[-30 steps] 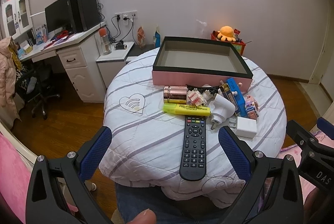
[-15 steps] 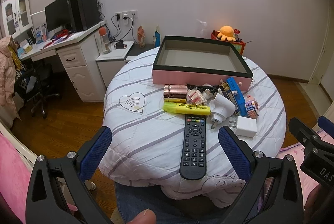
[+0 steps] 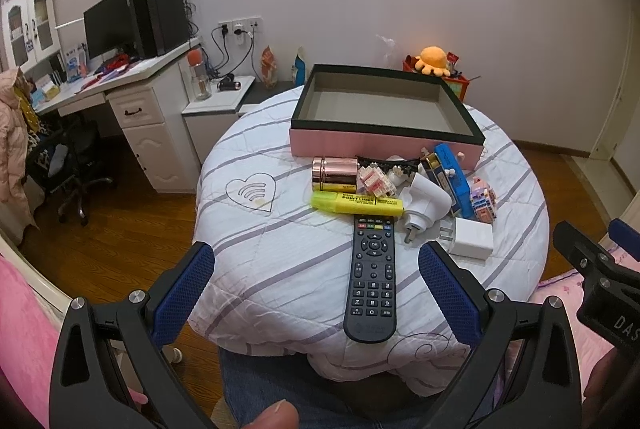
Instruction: Organize rigid objects
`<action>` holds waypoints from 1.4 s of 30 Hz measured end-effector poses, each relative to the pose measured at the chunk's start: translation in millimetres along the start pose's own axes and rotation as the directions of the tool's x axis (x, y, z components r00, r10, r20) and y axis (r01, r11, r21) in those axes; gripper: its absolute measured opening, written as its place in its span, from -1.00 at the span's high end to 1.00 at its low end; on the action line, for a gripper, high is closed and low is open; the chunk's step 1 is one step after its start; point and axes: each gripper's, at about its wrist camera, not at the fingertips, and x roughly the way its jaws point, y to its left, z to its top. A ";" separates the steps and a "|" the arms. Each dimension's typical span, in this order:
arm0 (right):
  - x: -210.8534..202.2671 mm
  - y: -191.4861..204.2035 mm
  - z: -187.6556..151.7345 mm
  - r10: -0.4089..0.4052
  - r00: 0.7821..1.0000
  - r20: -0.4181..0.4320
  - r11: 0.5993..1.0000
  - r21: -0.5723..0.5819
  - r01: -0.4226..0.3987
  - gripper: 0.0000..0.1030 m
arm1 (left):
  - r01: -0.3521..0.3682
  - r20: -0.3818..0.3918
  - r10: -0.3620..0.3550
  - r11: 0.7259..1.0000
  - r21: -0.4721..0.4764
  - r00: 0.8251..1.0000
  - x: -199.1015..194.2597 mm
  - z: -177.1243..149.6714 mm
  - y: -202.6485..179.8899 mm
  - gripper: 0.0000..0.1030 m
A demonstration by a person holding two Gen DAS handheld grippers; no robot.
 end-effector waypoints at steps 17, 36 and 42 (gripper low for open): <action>48.7 -5.6 -13.0 -0.002 0.997 -0.081 1.000 -0.019 0.000 -1.00 | 0.067 -0.124 -0.065 0.998 0.011 0.990 53.8 -17.8 -7.2 -1.00; 101.9 -11.3 -16.9 0.021 0.984 -0.177 1.000 -0.004 -0.022 -1.00 | 0.052 -0.246 -0.042 0.998 0.036 0.968 138.5 -22.1 -25.9 -1.00; 112.0 -15.3 -20.8 0.023 0.980 -0.199 1.000 0.009 -0.021 -1.00 | 0.056 -0.218 -0.046 0.998 0.037 0.975 141.7 -21.5 -26.8 -1.00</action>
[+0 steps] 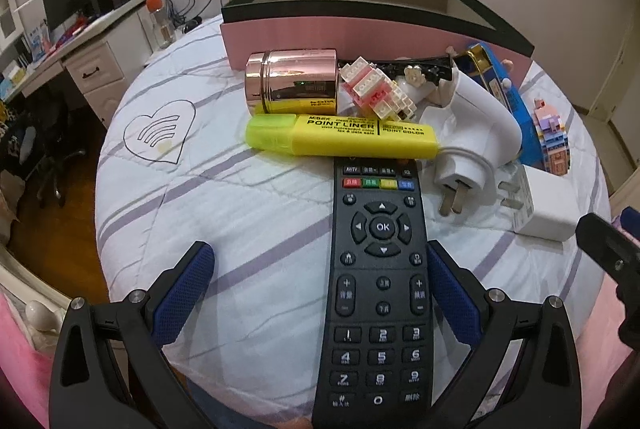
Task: Organize rigid objects
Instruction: 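Grasp the black remote with the left tool while the right tool grasps the white charger cube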
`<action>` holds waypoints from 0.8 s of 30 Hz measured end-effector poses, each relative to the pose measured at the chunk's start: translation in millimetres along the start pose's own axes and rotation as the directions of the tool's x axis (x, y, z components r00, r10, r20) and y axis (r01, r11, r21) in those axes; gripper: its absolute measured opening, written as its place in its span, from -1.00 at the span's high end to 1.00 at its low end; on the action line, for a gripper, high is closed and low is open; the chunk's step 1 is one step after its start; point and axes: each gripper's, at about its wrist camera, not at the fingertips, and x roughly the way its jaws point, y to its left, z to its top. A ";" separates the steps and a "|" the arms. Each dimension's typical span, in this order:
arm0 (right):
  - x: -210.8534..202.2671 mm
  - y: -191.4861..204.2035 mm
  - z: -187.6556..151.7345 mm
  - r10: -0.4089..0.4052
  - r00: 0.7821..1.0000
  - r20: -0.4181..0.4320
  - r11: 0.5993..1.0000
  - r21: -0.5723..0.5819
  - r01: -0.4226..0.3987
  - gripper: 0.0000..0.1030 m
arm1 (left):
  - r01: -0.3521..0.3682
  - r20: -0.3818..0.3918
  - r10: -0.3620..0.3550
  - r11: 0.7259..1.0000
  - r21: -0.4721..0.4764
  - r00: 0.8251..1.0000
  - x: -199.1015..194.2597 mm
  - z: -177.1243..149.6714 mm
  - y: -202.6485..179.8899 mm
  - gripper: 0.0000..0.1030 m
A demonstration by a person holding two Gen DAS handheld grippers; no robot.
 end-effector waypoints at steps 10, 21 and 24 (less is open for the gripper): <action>14.2 15.3 2.3 0.031 0.999 -0.011 1.000 -0.003 -0.031 -0.99 | 0.015 0.023 -0.015 1.000 0.020 1.000 -0.2 0.2 2.9 -0.93; 33.9 28.0 5.1 0.048 0.998 -0.035 0.998 0.030 -0.047 -0.86 | 0.051 0.043 -0.052 0.999 0.013 0.998 -9.7 2.3 17.3 0.05; 39.6 34.2 6.6 0.034 0.999 -0.033 0.999 0.031 -0.033 -0.79 | 0.068 0.042 -0.068 0.998 0.001 0.997 -10.8 3.9 24.0 0.14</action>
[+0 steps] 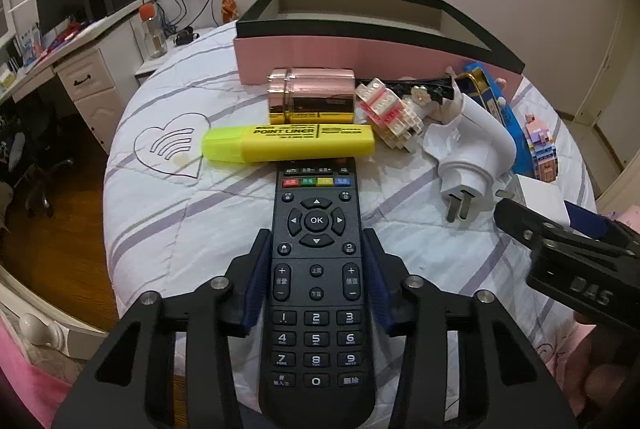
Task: Organize rigid objects
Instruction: 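Grasp the black remote with the left tool while the right tool grasps the white charger cube, then lower the remote and charger cube into the pink box and open both tools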
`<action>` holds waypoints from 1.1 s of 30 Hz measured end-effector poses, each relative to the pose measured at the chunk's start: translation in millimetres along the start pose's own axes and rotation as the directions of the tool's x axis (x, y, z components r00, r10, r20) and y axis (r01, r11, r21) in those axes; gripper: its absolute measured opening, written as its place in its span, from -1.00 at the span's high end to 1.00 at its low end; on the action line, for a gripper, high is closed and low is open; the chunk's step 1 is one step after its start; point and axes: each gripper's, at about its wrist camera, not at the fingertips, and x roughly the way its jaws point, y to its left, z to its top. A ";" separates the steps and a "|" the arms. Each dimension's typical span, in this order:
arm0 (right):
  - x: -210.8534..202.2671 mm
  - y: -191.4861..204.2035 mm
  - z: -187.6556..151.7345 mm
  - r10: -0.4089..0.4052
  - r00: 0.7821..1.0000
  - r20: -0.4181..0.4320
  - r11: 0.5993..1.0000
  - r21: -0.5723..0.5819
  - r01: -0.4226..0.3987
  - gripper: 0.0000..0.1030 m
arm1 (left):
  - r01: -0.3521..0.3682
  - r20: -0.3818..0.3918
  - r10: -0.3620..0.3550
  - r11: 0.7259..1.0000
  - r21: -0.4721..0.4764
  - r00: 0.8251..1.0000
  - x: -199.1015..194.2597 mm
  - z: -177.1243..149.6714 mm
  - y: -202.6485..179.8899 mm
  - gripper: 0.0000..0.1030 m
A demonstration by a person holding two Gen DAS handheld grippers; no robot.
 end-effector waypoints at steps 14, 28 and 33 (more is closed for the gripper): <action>-11.8 -3.3 -9.7 0.020 0.998 0.067 1.000 -0.021 -0.019 -0.39 | 0.096 0.018 -0.096 0.995 -0.015 0.995 -20.5 -0.2 0.5 0.14; -48.0 -0.4 0.2 0.070 0.990 0.119 0.997 -0.051 -0.064 -0.39 | 0.098 0.060 -0.097 0.995 -0.017 0.993 -38.3 11.9 -5.2 0.14; -59.6 7.6 15.2 0.092 0.985 0.145 0.994 -0.079 -0.081 -0.39 | 0.113 0.090 -0.111 0.993 -0.019 0.990 -44.2 30.2 -0.8 0.14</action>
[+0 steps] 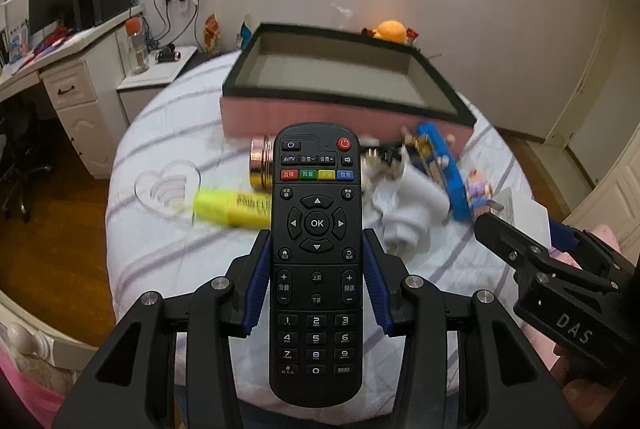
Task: Organize rigid objects
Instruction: 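Lower the remote and charger cube into the pink box and open both tools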
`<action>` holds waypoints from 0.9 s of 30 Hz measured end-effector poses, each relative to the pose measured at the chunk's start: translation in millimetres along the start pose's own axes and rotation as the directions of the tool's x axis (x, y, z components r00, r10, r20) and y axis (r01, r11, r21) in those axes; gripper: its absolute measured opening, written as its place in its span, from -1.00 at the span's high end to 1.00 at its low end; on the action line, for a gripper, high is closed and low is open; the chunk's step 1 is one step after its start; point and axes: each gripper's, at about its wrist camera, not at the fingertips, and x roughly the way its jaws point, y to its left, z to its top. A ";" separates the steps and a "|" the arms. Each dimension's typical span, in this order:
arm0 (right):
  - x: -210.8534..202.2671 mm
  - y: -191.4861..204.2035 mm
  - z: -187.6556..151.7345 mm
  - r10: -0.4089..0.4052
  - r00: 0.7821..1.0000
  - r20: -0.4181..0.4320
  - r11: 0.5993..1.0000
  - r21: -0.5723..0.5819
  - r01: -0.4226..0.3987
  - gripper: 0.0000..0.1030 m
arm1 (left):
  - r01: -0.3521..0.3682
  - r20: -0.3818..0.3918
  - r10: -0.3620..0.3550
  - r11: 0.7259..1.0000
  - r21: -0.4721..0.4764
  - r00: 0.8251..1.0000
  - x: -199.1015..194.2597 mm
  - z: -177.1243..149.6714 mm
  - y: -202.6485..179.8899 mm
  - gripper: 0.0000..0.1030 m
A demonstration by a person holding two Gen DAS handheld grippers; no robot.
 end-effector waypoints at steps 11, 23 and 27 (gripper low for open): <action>7.9 14.7 81.4 0.034 0.997 0.066 0.997 -0.064 -0.030 -0.39 | -0.038 0.106 0.032 0.998 0.053 0.994 -5.5 94.1 -3.5 0.14; 123.3 7.6 157.7 0.000 0.997 -0.073 0.996 -0.091 -0.006 -0.39 | -0.069 -0.015 0.069 0.998 0.008 0.997 113.1 171.7 13.2 0.14; 154.6 0.7 159.2 -0.004 0.990 -0.143 0.997 -0.079 -0.007 -0.39 | -0.071 -0.081 0.071 0.997 0.000 0.994 144.4 174.1 16.3 0.14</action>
